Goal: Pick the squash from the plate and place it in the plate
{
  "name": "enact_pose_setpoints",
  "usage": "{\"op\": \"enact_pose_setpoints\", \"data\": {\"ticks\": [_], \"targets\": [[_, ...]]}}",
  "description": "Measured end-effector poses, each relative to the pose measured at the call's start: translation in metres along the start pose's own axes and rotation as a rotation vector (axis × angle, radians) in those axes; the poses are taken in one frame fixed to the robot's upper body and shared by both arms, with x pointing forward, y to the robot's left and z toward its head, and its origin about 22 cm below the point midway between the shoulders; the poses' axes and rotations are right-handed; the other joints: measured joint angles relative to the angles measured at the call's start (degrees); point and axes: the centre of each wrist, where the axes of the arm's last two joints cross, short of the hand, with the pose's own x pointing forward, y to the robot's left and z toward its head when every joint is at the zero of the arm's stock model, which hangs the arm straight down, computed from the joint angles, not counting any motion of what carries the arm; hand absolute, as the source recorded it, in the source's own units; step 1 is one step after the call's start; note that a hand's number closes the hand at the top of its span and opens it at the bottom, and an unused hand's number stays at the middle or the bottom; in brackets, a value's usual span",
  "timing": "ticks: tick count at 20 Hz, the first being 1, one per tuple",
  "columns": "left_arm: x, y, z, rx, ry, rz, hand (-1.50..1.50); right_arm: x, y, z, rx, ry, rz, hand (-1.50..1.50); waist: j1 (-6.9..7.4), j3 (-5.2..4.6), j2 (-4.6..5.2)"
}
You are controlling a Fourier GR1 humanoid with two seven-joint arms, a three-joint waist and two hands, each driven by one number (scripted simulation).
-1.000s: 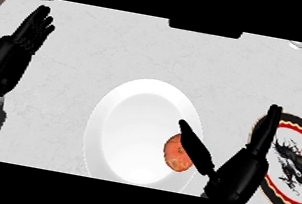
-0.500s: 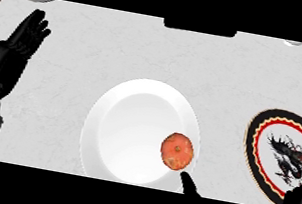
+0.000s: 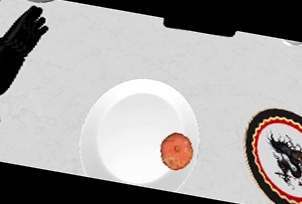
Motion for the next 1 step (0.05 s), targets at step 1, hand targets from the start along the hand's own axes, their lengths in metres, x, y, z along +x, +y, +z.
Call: {"op": "enact_pose_setpoints", "data": {"ticks": [1], "targets": [[-0.003, -0.0003, 0.002, 0.001, 0.004, -0.002, 0.0, -0.0005, -0.0063, 0.0034, -0.003, -0.001, 0.011, -1.5, -0.03, -0.01, 0.0]]}}
